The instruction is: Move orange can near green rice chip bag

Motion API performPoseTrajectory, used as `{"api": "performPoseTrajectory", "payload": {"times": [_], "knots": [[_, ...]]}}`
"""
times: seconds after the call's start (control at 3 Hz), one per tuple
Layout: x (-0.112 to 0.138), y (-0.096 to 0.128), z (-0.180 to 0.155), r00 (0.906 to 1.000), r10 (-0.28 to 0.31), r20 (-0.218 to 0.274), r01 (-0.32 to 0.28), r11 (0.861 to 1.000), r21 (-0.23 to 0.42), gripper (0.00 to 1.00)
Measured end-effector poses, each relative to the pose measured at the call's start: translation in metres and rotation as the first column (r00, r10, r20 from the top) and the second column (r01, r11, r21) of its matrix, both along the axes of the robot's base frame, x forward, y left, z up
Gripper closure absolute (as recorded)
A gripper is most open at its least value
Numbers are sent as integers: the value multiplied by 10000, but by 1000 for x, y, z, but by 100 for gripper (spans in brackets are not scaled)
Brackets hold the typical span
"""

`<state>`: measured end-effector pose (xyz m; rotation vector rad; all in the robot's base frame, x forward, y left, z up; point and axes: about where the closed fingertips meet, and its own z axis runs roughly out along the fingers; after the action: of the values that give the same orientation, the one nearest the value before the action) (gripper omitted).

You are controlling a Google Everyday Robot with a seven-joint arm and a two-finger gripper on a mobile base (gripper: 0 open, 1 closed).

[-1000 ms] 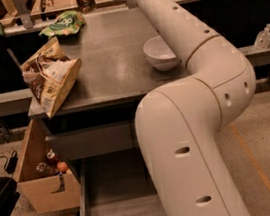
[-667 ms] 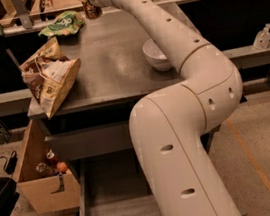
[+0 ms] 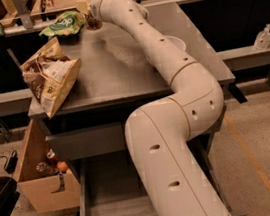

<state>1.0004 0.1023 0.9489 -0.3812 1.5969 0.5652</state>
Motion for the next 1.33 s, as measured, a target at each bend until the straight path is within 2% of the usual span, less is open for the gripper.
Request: {"api": "performPoseTrajectory", "payload": {"times": [0.33,0.67,1.0,1.33], "knots": [[2,1,-4,10000,12,-10,-12,10000,77,100],[2,4,-6,10000,42,-29,-41,10000,73,81],[2,8,-8,10000,74,-52,-73,9999,68,51],[2,10,-9,9999,92,-68,-92,9999,65,27]]}}
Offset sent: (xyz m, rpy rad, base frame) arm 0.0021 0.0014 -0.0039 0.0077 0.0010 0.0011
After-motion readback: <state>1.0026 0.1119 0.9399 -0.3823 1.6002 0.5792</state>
